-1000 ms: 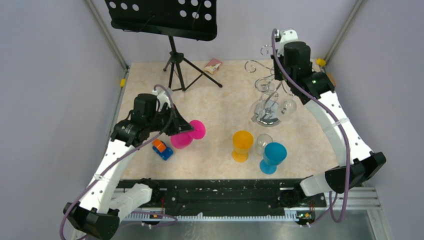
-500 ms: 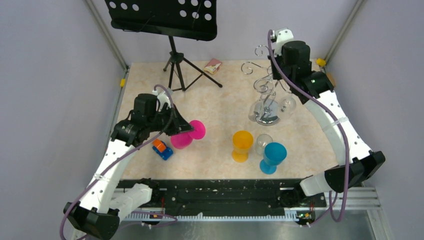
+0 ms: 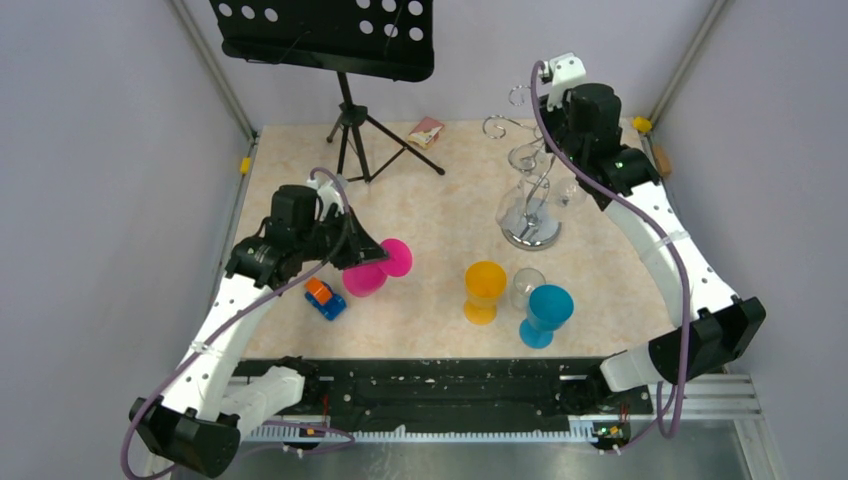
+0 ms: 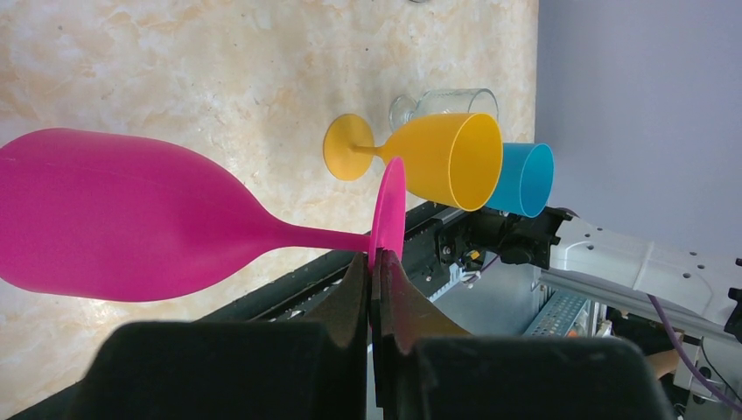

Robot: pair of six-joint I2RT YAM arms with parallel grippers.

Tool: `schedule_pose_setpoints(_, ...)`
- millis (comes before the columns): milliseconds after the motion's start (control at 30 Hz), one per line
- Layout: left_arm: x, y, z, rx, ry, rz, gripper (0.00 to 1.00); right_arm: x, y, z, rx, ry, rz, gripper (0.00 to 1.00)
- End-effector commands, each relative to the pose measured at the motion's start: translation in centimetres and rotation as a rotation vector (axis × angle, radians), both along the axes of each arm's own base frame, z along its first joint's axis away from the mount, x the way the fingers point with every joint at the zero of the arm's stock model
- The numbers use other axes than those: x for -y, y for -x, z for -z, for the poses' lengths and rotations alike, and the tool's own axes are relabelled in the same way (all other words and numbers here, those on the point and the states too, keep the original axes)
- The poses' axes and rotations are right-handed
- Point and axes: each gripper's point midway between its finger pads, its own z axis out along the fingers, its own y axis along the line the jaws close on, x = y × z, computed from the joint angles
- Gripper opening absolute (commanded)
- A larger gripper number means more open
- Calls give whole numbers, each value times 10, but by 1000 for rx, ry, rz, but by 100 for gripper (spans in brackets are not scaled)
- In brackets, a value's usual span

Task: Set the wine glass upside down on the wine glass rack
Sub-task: Turn the wine glass upside down at the wine rack.

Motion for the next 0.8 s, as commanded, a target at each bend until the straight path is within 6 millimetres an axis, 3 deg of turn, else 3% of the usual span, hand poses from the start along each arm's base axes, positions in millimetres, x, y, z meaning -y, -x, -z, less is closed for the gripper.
schedule_pose_setpoints(0,4,-7,-7,38,25,4,0,2,-12,-3,39,18,11,0)
schedule_pose_setpoints(167,4,-6,-6,36,23,5,0,6,-16,-1,33,18,41,18)
schedule_pose_setpoints(333,4,-5,-8,40,25,3,0,8,-15,-5,36,4,57,27)
schedule_pose_setpoints(633,3,-4,-8,41,24,6,0,10,-4,-14,42,-33,66,61)
schedule_pose_setpoints(767,3,-3,-10,46,26,7,0,12,1,-18,45,-65,81,72)
